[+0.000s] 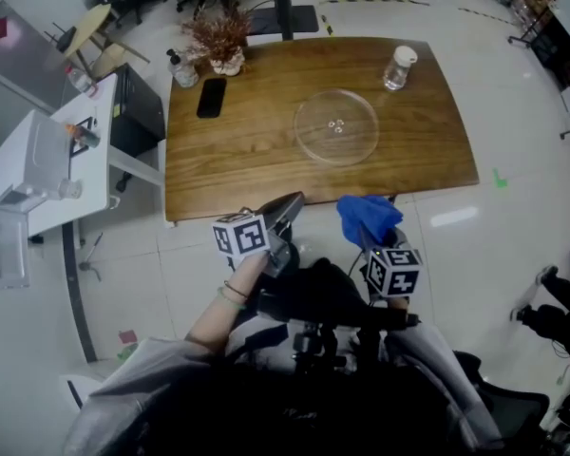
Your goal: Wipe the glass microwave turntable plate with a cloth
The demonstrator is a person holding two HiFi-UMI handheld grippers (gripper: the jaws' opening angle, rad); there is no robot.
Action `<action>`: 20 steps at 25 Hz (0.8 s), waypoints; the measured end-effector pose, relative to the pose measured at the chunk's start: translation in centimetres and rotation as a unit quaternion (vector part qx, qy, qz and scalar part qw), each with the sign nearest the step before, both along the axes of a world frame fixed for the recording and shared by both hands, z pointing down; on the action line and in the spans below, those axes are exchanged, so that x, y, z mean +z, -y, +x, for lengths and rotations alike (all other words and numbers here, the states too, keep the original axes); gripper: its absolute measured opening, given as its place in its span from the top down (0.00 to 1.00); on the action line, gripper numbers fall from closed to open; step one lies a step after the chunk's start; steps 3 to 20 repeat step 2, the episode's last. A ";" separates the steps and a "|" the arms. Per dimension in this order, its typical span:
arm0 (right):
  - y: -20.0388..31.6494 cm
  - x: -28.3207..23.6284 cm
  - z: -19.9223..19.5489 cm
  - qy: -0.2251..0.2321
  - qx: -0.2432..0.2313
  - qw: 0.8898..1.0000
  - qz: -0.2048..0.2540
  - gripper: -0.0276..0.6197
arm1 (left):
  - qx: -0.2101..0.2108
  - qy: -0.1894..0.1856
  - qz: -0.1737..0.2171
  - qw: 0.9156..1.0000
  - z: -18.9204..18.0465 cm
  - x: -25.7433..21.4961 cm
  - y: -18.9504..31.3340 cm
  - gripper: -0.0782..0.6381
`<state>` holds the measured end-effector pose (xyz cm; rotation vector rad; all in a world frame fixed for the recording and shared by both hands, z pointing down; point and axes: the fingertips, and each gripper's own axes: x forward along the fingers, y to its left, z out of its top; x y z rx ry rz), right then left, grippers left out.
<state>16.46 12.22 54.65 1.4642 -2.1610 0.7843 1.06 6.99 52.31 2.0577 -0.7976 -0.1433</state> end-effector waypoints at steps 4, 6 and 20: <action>0.1 0.0 0.3 -0.001 0.000 1.000 0.000 0.78 | 0.001 -0.001 0.001 1.000 0.3 -0.1 0.1 0.90; 0.1 0.0 0.3 -0.001 0.000 1.000 0.000 0.78 | 0.001 -0.001 0.001 1.000 0.3 -0.1 0.1 0.90; 0.1 0.0 0.3 -0.001 0.000 1.000 0.000 0.78 | 0.001 -0.001 0.001 1.000 0.3 -0.1 0.1 0.90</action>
